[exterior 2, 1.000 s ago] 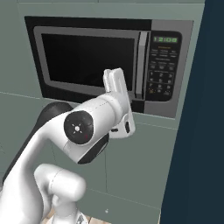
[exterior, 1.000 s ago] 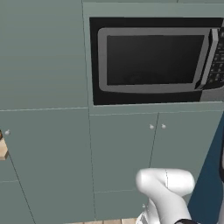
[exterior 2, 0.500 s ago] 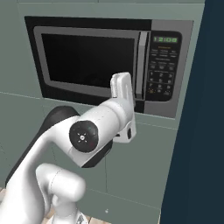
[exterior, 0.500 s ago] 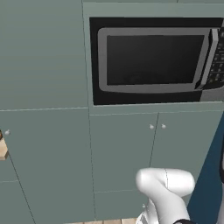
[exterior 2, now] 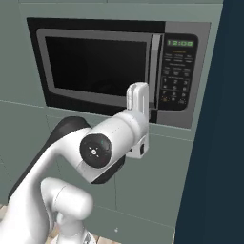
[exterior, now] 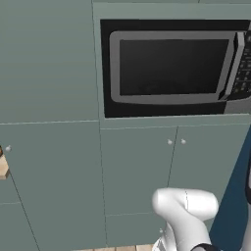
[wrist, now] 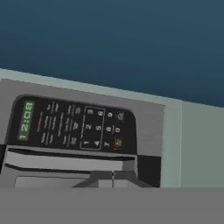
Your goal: Pick the eggplant from the counter and place it in the microwave. Then turn on the microwave.
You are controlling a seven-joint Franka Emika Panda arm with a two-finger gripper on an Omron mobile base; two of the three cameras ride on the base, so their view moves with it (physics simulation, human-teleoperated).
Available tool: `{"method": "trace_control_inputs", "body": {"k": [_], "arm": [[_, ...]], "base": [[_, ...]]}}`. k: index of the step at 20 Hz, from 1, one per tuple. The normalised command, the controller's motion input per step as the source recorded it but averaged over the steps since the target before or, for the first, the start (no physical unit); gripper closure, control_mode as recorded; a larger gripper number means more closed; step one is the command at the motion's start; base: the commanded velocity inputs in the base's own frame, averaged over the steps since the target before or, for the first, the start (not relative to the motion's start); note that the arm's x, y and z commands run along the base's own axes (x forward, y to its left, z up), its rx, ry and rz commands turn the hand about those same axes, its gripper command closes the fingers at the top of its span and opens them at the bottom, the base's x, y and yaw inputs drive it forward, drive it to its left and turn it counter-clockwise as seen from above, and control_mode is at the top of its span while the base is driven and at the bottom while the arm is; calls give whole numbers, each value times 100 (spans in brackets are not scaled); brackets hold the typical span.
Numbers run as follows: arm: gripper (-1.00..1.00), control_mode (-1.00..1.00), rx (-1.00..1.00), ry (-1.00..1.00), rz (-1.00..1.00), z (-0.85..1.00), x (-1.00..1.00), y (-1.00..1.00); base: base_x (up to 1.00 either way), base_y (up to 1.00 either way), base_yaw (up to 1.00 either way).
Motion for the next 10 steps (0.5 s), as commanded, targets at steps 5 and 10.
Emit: {"method": "trace_control_inputs", "body": {"k": [5,10], "arm": [[100,-100,11,-1,0,-2,5,-12],[100,-100,10,-3,0,-6,9,-4]], "base": [[0,0,0],[0,0,0]]}}
